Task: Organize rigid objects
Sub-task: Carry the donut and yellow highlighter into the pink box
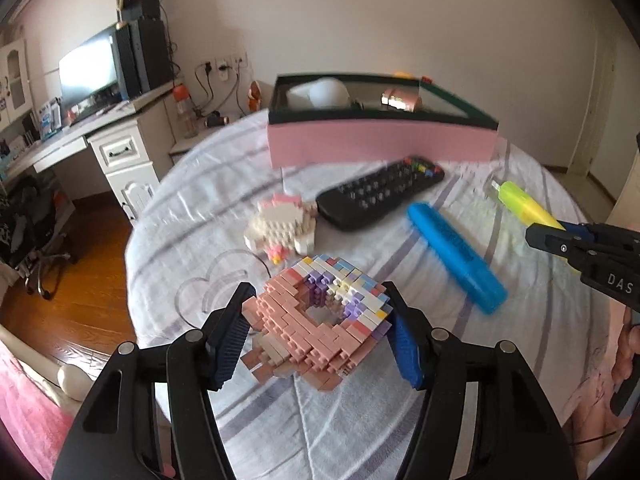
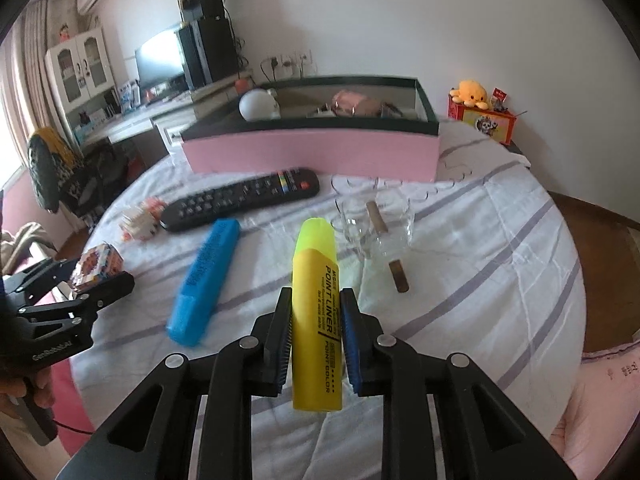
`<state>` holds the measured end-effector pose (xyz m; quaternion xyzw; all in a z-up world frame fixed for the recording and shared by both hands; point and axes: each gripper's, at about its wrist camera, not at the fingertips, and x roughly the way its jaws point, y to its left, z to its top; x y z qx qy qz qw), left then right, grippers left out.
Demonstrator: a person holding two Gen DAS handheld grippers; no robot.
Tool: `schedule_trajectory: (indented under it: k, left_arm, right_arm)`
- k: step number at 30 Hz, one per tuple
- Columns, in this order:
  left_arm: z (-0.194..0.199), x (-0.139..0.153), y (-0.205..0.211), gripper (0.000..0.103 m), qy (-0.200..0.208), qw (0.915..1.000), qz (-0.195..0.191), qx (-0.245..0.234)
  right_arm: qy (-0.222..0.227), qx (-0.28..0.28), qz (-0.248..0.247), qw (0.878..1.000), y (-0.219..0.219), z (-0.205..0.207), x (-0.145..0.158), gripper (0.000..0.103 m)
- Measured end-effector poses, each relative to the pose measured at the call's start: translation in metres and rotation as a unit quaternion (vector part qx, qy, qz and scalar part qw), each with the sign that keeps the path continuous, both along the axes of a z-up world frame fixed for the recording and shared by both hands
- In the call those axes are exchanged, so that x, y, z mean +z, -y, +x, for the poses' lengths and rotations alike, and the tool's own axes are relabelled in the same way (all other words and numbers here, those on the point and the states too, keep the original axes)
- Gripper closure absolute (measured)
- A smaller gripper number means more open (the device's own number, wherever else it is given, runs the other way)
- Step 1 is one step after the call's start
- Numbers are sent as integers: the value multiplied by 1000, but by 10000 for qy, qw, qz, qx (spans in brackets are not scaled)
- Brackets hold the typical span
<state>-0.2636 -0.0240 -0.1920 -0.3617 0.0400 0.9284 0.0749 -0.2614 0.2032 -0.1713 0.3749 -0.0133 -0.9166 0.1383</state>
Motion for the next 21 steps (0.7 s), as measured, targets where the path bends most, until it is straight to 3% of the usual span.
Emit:
schedule_trajectory:
  k: [8,15,21]
  left_arm:
    - [18,50,4,39,-621,9980,-64,121]
    - [37,103,1,39,-1319,9912,-71,98]
    - [44,131,3,39,-1658,9860,-97,117]
  right_arm:
    - [-583,11,-207,9981,-4,23,50,80]
    - [-1091,155,-151,9938,2,41,92,80]
    - [-1437,263,-129,9892,5,49,118,84]
